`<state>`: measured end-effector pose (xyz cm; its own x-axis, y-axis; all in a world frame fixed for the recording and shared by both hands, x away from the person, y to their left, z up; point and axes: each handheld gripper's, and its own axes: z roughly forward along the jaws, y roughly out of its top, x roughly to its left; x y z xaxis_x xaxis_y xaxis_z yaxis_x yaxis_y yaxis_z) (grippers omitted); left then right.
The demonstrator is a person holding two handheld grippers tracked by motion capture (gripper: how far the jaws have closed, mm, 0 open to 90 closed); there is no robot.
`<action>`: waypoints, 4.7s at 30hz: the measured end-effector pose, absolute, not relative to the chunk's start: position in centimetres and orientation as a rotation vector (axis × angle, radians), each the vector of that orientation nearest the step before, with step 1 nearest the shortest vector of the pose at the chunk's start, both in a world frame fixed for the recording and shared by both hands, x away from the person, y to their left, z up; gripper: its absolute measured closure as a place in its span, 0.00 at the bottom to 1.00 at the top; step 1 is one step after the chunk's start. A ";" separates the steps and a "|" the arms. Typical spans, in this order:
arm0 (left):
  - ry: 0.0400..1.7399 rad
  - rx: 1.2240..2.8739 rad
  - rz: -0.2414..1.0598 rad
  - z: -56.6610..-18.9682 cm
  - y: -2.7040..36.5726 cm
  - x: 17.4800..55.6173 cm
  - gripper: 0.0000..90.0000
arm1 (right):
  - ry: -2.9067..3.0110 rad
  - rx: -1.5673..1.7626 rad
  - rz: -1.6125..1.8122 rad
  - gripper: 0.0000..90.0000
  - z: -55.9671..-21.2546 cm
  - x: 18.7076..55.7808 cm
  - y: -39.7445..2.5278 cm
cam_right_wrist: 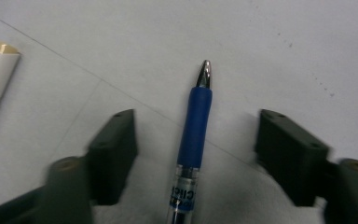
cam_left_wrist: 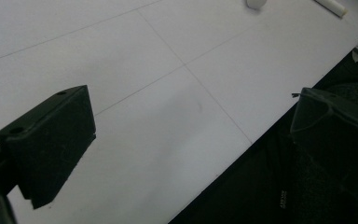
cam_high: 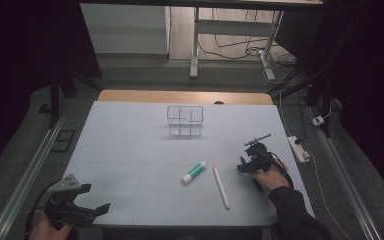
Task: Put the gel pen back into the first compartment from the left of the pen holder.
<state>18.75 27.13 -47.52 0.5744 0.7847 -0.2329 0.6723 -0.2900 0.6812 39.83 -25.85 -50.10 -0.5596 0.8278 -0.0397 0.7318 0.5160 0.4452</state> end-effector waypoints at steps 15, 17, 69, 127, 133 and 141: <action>1.151 2.046 0.193 -47.5 27.0 18.7 0.00 | 2.552 1.357 0.545 0.89 -49.5 40.2 -26.1; 1.150 2.046 0.192 -47.5 27.0 18.7 0.01 | 2.554 1.359 0.582 0.89 -49.4 40.2 -26.2; 1.162 2.033 0.181 -47.6 27.2 18.8 0.01 | 2.415 0.902 1.307 0.89 -41.4 42.9 -14.2; 1.144 2.034 0.167 -47.6 27.3 18.7 0.01 | 2.191 0.808 1.468 0.89 -42.1 53.2 -0.4; 1.145 2.035 0.167 -47.6 27.3 18.7 0.01 | 2.212 0.826 1.447 0.88 -43.2 53.1 -0.9; 1.147 2.038 0.166 -47.6 27.3 18.7 0.01 | 2.252 0.851 1.426 0.76 -43.9 52.7 -2.4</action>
